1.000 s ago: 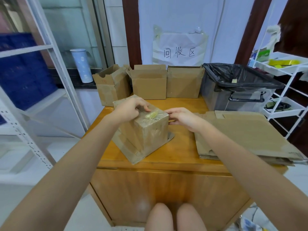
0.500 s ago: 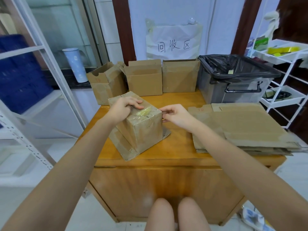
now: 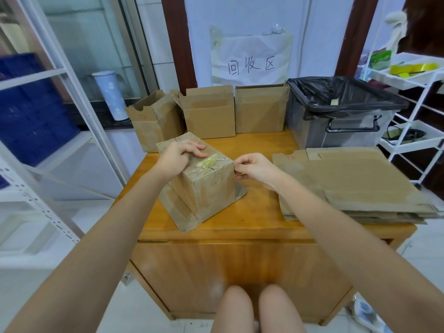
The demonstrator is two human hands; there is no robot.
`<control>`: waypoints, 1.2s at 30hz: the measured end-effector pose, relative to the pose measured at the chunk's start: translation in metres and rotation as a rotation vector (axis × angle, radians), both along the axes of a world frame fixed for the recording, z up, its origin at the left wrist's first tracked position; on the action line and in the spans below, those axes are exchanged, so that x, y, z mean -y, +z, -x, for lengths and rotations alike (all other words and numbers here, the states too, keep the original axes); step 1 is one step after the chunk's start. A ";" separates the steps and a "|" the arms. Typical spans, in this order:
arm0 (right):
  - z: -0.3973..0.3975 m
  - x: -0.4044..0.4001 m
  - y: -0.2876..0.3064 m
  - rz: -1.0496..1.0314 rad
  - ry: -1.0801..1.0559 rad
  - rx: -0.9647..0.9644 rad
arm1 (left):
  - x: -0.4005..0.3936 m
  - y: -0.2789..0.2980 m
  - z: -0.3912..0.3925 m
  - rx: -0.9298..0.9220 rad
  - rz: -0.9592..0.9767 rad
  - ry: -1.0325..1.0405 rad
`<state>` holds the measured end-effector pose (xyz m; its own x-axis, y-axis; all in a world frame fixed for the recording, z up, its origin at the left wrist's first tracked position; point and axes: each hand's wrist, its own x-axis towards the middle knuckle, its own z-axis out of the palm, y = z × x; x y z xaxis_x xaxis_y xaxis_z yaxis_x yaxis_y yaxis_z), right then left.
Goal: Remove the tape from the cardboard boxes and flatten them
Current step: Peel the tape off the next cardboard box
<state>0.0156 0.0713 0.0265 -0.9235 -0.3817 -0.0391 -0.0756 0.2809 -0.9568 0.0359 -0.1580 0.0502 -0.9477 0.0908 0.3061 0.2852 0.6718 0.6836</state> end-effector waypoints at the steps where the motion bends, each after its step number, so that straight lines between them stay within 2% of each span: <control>1: 0.000 0.000 -0.001 0.006 0.000 0.011 | 0.000 0.000 0.000 0.002 -0.001 0.003; 9: 0.000 0.000 0.003 0.005 -0.033 -0.076 | -0.002 -0.004 0.001 0.025 -0.043 0.045; 15: 0.001 -0.015 0.011 0.007 -0.097 -0.139 | -0.011 -0.007 0.000 -0.005 0.009 0.119; 21: -0.004 -0.022 0.026 -0.094 -0.125 -0.253 | -0.027 -0.001 -0.011 -0.021 0.083 0.219; 33: -0.014 -0.031 0.047 0.041 -0.200 -0.303 | -0.053 -0.004 -0.012 -0.100 0.172 0.336; 36: -0.016 -0.036 0.048 -0.094 -0.187 -0.361 | -0.057 -0.004 -0.011 -0.112 0.199 0.362</control>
<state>0.0315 0.1073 0.0744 -0.9375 -0.2161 0.2729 -0.3404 0.4062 -0.8480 0.0464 -0.1007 0.0463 -0.8912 -0.1743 0.4189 0.0713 0.8580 0.5086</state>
